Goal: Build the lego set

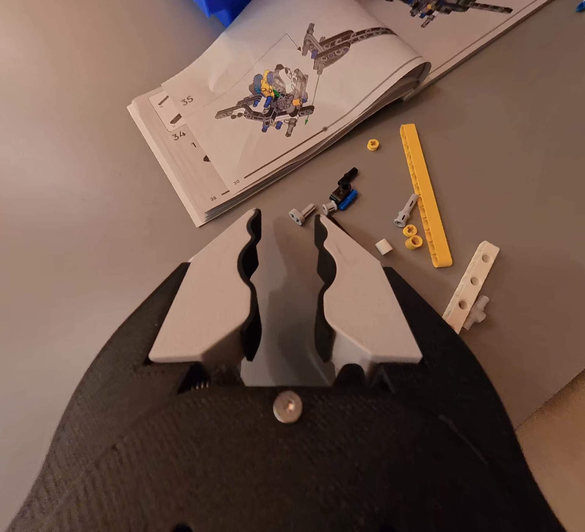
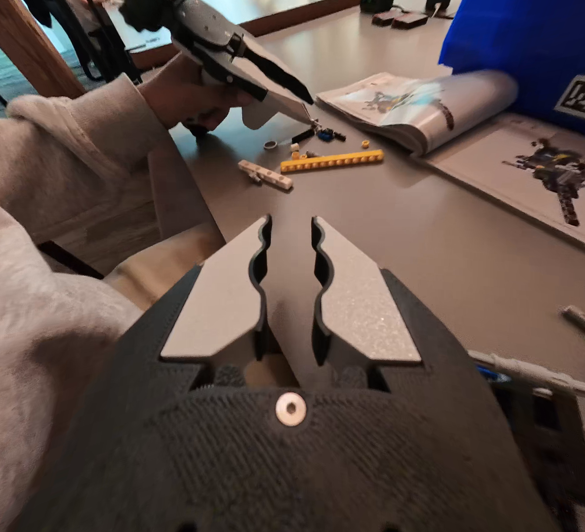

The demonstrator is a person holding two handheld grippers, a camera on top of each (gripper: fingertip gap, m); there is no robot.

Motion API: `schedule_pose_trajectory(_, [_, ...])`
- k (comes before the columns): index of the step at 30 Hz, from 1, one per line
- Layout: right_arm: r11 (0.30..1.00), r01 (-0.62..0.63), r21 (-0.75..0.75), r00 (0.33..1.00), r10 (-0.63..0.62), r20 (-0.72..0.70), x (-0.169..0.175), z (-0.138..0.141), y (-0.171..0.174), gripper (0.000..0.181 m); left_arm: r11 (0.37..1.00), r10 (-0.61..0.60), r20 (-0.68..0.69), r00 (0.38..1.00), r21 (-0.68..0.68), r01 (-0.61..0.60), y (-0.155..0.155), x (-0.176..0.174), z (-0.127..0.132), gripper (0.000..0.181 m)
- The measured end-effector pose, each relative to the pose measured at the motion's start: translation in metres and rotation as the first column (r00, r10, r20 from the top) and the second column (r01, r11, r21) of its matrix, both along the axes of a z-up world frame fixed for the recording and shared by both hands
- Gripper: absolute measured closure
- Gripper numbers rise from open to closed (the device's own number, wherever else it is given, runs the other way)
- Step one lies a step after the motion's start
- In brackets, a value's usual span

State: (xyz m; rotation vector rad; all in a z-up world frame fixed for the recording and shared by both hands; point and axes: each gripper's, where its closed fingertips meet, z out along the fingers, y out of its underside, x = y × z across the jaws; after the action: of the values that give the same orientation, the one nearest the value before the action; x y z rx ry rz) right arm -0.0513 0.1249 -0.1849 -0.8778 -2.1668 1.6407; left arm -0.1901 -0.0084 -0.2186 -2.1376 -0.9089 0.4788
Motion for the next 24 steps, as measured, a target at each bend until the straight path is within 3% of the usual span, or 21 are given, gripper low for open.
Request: schedule_pose_trajectory(24, [0.999,-0.036,-0.006,0.999,0.036,0.033,-0.002,-0.002,-0.002,0.155,0.981,-0.136,0.095,0.986,0.152,0.121,0.016,0.016,0.005,0.158])
